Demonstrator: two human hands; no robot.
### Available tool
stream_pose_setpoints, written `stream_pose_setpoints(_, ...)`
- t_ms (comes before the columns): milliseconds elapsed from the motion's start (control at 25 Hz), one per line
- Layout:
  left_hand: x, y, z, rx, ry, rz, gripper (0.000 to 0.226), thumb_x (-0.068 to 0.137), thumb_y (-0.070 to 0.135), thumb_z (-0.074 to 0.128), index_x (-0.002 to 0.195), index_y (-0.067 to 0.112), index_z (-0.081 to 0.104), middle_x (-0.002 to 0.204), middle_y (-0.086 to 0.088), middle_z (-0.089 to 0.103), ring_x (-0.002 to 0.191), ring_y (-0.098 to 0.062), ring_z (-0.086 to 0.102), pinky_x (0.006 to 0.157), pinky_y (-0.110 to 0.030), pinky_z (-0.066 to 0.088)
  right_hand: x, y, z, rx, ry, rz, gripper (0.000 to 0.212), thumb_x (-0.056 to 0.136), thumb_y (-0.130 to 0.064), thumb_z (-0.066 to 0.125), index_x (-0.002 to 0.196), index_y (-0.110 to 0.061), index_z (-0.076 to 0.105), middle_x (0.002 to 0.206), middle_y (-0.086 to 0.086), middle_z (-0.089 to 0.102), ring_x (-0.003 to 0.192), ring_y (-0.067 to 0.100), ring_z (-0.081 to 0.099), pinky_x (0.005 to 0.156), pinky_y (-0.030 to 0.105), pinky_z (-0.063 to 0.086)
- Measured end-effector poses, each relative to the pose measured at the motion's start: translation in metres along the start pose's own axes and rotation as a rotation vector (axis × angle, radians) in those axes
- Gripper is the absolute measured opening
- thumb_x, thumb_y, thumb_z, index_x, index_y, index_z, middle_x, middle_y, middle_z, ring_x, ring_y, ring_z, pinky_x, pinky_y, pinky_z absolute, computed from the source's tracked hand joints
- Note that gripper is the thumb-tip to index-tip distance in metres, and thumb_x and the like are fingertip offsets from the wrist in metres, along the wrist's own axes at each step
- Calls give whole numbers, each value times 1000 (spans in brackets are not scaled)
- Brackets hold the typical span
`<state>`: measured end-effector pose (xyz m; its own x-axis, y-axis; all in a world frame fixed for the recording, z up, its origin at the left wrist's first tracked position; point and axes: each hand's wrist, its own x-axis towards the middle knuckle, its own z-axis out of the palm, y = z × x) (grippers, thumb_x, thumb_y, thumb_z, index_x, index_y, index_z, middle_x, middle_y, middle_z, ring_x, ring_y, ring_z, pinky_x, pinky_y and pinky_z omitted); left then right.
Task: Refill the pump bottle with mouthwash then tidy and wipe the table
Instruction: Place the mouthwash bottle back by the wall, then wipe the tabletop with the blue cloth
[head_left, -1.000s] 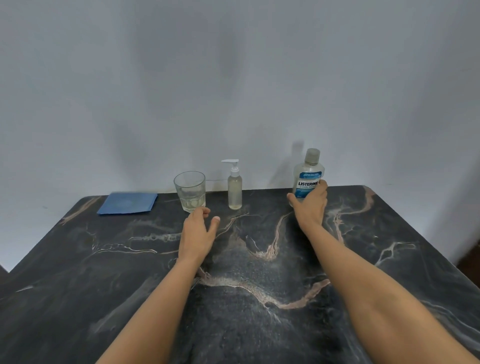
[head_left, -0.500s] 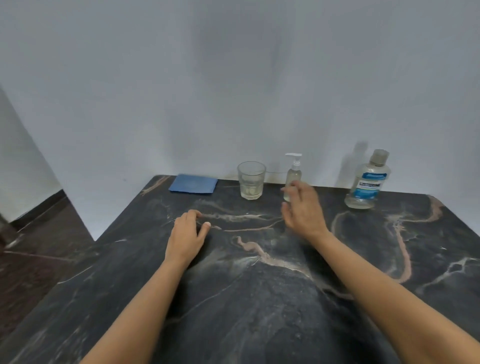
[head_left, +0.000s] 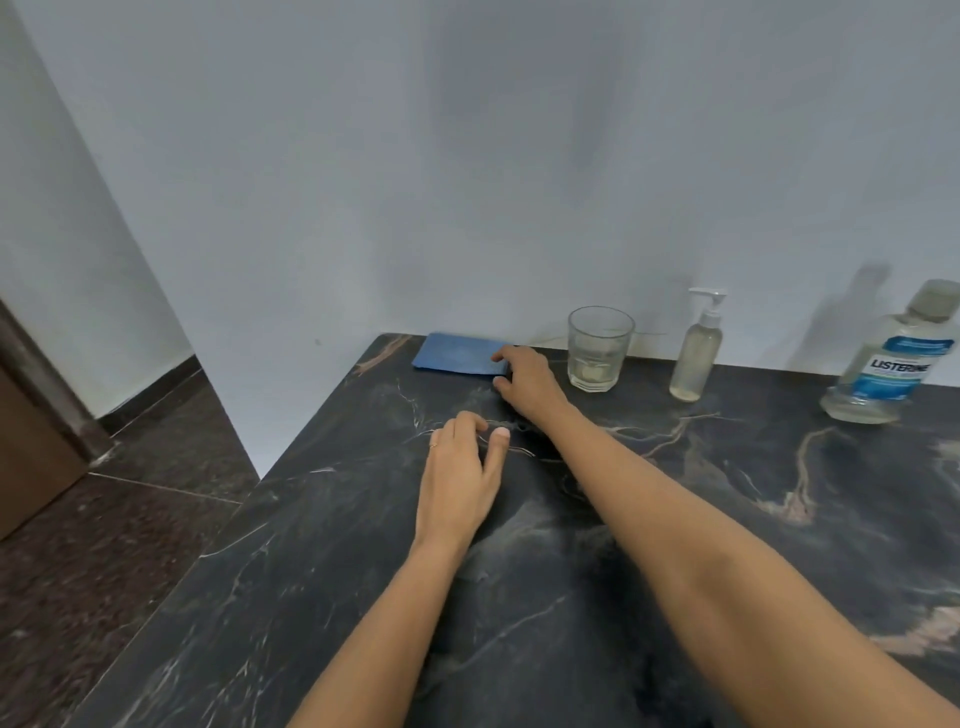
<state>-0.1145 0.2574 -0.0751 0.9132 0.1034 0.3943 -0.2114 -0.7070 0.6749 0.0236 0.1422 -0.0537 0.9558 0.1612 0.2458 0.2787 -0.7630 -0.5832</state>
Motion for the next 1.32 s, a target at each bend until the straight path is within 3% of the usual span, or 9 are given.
stream_pose_setpoints(120, 3, -2, 3, -24, 17, -12, 30, 97, 49, 41, 99, 22, 54, 93, 8, 57, 94, -10, 50, 79, -26, 42, 25, -1, 6, -111, -11, 18, 27, 90, -12, 56, 115, -8, 65, 117, 16, 60, 108, 31, 56, 93, 37, 44)
stream_pose_setpoints(320, 2, -5, 4, -82, 17, 29, 33, 97, 51, 38, 96, 22, 54, 92, 10, 57, 91, -8, 50, 79, -27, 43, 32, 0, 6, -578, -56, -252, 20, 95, -7, 42, 104, -2, 60, 106, 19, 62, 99, 34, 59, 77, 39, 46)
stream_pose_setpoints(560, 2, -2, 0, -90, 19, 17, 33, 98, 49, 38, 89, 20, 53, 85, 8, 57, 88, -9, 50, 71, -24, 40, 19, -13, -2, -678, -138, -280, 21, 95, -6, 40, 103, 0, 58, 108, 19, 63, 99, 32, 58, 72, 35, 41)
stream_pose_setpoints(800, -8, 8, -14, -199, 133, -178, 32, 99, 39, 41, 79, 18, 53, 73, 3, 56, 71, -13, 52, 60, -25, 37, -41, -25, -32, -525, -214, -104, 21, 92, -17, 45, 102, -3, 57, 104, 17, 62, 93, 34, 59, 66, 34, 39)
stream_pose_setpoints(960, -37, 14, -33, -239, 113, -317, 33, 99, 37, 42, 76, 16, 52, 71, 2, 56, 68, -14, 51, 60, -26, 35, -92, -29, -63, -230, -86, 20, 16, 87, -24, 48, 87, -9, 53, 82, 9, 57, 74, 27, 55, 59, 33, 37)
stream_pose_setpoints(1120, -79, 32, -54, -227, 48, -327, 38, 99, 41, 41, 80, 11, 56, 74, 0, 59, 69, -15, 53, 61, -28, 38, -151, -35, -109, 36, 66, 182, 17, 90, -26, 47, 82, -12, 50, 82, 4, 57, 74, 19, 54, 58, 31, 45)
stream_pose_setpoints(1200, -102, 53, -59, -230, 38, -318, 40, 99, 41, 40, 80, 10, 56, 74, 0, 60, 69, -16, 55, 61, -29, 39, -184, -38, -136, 101, 104, 247, 21, 90, -23, 47, 71, -15, 42, 73, 0, 49, 68, 15, 46, 52, 25, 36)
stream_pose_setpoints(1320, -136, 87, -63, -172, 5, -271, 36, 99, 40, 40, 79, 13, 52, 68, 2, 56, 65, -17, 52, 56, -31, 37, -232, -35, -178, 148, 189, 309, 24, 88, -18, 47, 68, -13, 35, 69, -1, 41, 61, 13, 36, 51, 27, 27)
